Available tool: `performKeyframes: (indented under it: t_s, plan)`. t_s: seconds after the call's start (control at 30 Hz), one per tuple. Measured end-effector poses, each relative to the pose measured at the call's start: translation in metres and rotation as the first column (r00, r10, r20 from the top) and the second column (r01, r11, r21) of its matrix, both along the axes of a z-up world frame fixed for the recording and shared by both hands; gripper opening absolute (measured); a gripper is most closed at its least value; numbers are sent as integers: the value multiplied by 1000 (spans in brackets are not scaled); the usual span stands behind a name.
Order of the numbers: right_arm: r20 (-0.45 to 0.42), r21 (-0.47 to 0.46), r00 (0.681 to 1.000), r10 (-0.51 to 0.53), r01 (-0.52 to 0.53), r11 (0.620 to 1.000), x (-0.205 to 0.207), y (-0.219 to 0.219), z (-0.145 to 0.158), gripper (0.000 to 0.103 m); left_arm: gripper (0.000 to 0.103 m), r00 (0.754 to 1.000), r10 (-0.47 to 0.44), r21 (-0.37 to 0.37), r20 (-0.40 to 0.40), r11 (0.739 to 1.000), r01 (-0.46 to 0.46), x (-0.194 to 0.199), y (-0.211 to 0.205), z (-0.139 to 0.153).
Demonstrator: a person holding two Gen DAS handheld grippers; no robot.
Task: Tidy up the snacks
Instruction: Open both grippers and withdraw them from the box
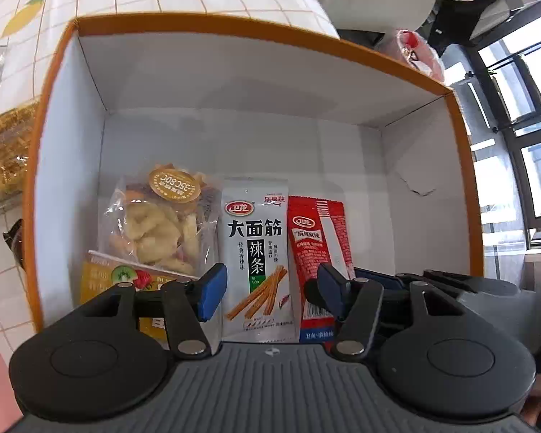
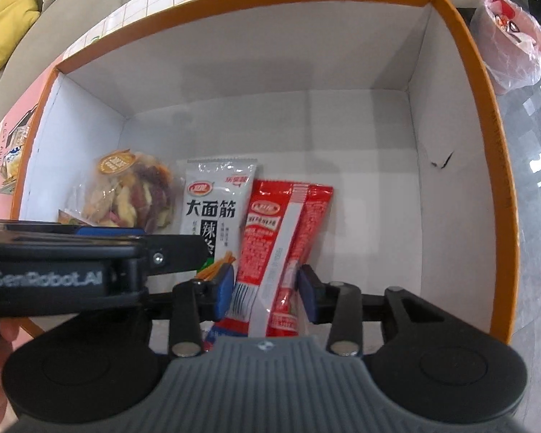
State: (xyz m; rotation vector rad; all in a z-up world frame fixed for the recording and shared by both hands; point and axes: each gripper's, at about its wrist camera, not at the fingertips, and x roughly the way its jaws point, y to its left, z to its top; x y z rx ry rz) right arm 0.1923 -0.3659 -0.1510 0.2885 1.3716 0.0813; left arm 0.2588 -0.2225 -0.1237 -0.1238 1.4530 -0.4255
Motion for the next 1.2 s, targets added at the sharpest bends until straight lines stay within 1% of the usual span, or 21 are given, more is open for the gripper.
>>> performKeyframes:
  t_s: [0.13,0.17,0.2,0.23,0.3,0.47,0.53,0.6,0.7,0.8,0.93,1.07,1.13,1.2]
  plan:
    - [-7,-33,1000,10,-11,999,-3,1,-3,39,68,999,-17,-15,28,1000,17,-10,12,15]
    - [-10,-46,1000,12,-12,999,-3,2,-4,41,68,999,-17,-17,39,1000,18,-14,16,20]
    - [-9,-69,1000,18,-19,997,-3,5,-5,45,68,999,-21,-16,46,1000,22,-16,19,23]
    - [-4,-111,999,33,-33,993,-4,9,-5,47,68,998,-29,-18,53,999,30,-19,22,27]
    - [9,-162,998,62,-60,985,-6,13,-3,48,69,997,-39,-23,65,999,41,-23,27,34]
    - [21,-174,998,57,-53,983,-12,14,8,49,69,994,-55,-36,94,998,59,-36,39,52]
    - [36,-180,998,57,-50,982,-16,17,16,52,69,993,-54,-55,108,997,60,-42,46,61]
    - [59,-191,996,60,-48,981,-22,21,26,58,69,992,-44,-75,121,996,53,-48,55,72]
    - [102,-196,993,60,-39,980,-31,27,44,59,69,988,-20,-99,151,994,35,-58,71,86]
    - [150,-189,987,51,-22,982,-40,38,60,61,69,980,9,-92,201,996,10,-70,90,102]
    - [223,-164,973,52,-15,986,-54,59,82,62,69,963,34,-70,266,997,-16,-87,116,117]
    - [292,-161,954,68,-21,987,-68,85,103,62,69,947,56,-47,317,998,-44,-104,141,127]
    - [325,-161,943,73,-21,987,-74,98,111,63,69,935,71,-50,348,997,-57,-113,157,131]
    - [361,-149,930,72,-19,989,-81,111,117,63,69,923,91,-71,373,995,-69,-120,174,132]
